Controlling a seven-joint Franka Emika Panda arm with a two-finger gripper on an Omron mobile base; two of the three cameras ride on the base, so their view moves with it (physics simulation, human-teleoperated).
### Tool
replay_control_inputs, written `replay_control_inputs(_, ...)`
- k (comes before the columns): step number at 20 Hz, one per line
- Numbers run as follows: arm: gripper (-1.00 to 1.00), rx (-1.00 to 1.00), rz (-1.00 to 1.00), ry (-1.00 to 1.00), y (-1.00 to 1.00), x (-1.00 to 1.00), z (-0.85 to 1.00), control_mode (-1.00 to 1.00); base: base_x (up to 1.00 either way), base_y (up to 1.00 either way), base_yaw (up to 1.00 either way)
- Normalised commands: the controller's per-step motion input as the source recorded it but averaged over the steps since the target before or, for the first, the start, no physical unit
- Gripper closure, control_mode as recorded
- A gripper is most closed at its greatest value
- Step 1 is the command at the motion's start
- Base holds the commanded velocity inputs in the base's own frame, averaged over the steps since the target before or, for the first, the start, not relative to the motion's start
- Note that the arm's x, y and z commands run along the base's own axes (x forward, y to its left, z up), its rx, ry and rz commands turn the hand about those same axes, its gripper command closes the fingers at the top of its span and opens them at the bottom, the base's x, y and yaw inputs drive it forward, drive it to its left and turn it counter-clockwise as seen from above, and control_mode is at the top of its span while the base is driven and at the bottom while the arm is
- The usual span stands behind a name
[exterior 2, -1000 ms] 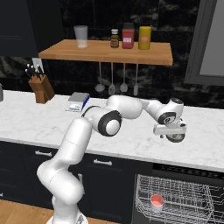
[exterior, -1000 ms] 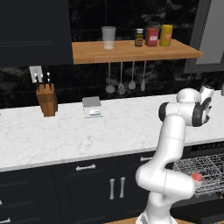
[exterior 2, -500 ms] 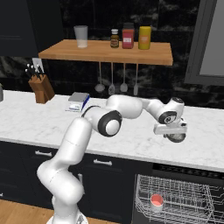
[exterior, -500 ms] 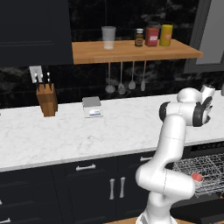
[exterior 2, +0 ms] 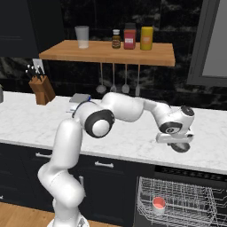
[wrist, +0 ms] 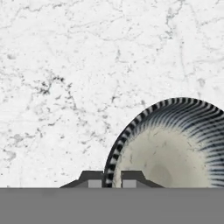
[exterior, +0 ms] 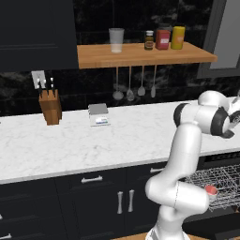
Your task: Pick up the cup and bowl from the counter, place them in the dishwasher, and close the dishwasher door.
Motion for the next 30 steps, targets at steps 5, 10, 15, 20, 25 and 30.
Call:
replay_control_inputs(5, 1.0, 0.0, 0.0, -0.25, 0.06, -1.0, 0.05, -1.0, 0.0, 0.0, 0.0)
replay_control_inputs(10, 1.0, 0.03, -0.02, -0.06, -0.03, -1.0, 0.14, -1.0, 0.0, 0.0, 0.0)
replay_control_inputs(15, 1.0, 0.2, -0.18, 0.0, -0.31, -0.88, 0.22, -1.0, 0.0, 0.0, 0.0)
replay_control_inputs(20, 1.0, 0.32, -0.33, 0.01, -0.5, -0.21, 0.09, -1.0, 0.0, 0.0, 0.0)
replay_control_inputs(25, 1.0, 0.24, -0.2, 0.06, -0.48, 0.0, -0.04, -1.0, 0.0, 0.0, 0.0)
replay_control_inputs(30, 1.0, 0.1, 0.02, 0.01, -0.04, 0.0, -0.42, -1.0, 0.0, 0.0, 0.0)
